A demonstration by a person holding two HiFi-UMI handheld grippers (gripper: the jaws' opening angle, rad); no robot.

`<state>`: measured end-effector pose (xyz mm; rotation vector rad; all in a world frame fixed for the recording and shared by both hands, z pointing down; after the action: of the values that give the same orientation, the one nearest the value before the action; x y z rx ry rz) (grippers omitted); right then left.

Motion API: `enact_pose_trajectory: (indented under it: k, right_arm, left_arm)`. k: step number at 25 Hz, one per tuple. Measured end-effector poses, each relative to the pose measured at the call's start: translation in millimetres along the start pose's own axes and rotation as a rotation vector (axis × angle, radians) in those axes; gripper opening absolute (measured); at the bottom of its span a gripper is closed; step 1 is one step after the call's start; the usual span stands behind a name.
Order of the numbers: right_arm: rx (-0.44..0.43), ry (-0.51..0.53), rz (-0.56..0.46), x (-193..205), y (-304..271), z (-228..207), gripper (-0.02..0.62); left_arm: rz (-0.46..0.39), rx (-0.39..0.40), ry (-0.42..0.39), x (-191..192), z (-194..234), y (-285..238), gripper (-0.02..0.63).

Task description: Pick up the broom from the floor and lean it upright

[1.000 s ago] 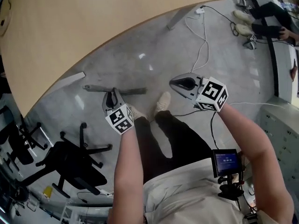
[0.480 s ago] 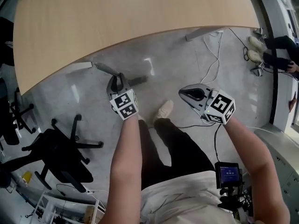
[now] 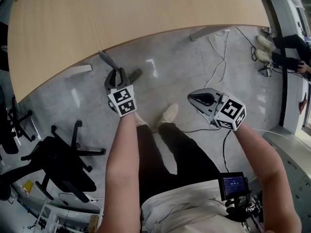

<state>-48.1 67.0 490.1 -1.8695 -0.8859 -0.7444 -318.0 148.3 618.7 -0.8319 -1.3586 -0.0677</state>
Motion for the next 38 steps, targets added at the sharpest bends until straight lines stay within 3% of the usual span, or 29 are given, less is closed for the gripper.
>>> enact_pose_trajectory:
  k: [19,29,33,38]
  right_arm:
    - [0.020,-0.004,-0.018,-4.2,1.2,-6.3,0.020]
    - [-0.007,0.028,-0.051,-20.2,0.2,4.6,0.020]
    - [-0.011,0.006,-0.106,-32.7,6.9,15.9,0.020]
    - [0.031,-0.024,-0.198,-44.1,21.0,32.0,0.020]
  left_arm:
    - [0.019,0.031,-0.048,-2.1,-4.3,-2.0,0.150]
    - [0.004,0.032,-0.043,-10.8,3.4,55.8,0.155]
    - [0.022,0.065,-0.071,-17.6,12.8,100.4,0.122]
    - [-0.007,0.171,-0.093,-27.1,15.7,154.9,0.037]
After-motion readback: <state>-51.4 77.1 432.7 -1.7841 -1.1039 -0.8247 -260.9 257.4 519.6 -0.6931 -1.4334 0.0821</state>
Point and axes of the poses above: the fingertips, and each gripper's own axes: y backward along the fingers, z to its left, x out of its underside, the point moved 2 cm from there along y, backward along the fingers, and after that the axes turned 10 degrees about -z, right-handed, at the moved point
